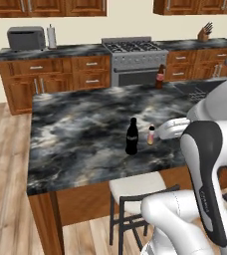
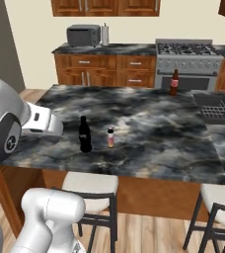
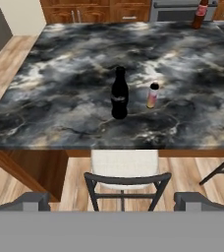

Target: Place the large bottle from the dining counter next to the other large bottle outside the sink, and place the small bottle from the dining counter next to the other small bottle inside the sink.

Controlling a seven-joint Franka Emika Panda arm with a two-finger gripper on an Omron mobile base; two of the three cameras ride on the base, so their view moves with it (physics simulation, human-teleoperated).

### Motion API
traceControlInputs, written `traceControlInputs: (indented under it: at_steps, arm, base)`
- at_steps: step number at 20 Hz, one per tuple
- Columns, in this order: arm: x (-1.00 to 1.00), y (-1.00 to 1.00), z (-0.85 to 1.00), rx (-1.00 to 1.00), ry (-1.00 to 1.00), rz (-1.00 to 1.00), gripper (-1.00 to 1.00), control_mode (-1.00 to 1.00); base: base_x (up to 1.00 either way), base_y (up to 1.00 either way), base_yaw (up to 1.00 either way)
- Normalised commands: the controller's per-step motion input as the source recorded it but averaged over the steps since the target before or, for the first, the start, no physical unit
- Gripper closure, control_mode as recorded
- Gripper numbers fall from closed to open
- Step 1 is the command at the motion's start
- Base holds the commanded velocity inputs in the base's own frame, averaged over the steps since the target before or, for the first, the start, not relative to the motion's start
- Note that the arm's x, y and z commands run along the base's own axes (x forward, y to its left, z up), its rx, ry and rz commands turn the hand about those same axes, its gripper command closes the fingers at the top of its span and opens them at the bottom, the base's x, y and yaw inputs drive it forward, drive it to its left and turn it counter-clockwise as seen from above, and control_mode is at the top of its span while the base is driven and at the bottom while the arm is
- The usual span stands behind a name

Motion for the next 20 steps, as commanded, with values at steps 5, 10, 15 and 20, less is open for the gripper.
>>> traceControlInputs:
  at_steps: [5, 10, 15, 20]
  arm:
    - [0.00, 0.00, 0.00, 0.00, 0.00, 0.00, -1.00, 1.00]
    - [0.00, 0.00, 0.00, 0.00, 0.00, 0.00, -1.00, 1.00]
    - [0.00, 0.00, 0.00, 0.00, 0.00, 0.00, -1.00, 1.00]
    - [0.00, 0.00, 0.00, 0.00, 0.00, 0.00, -1.00, 1.00]
  base:
    - [0.79, 0.23, -0.04]
    - [0.92, 0.04, 0.00]
    - [0.90, 0.14, 0.06]
    - [0.70, 0.13, 0.00]
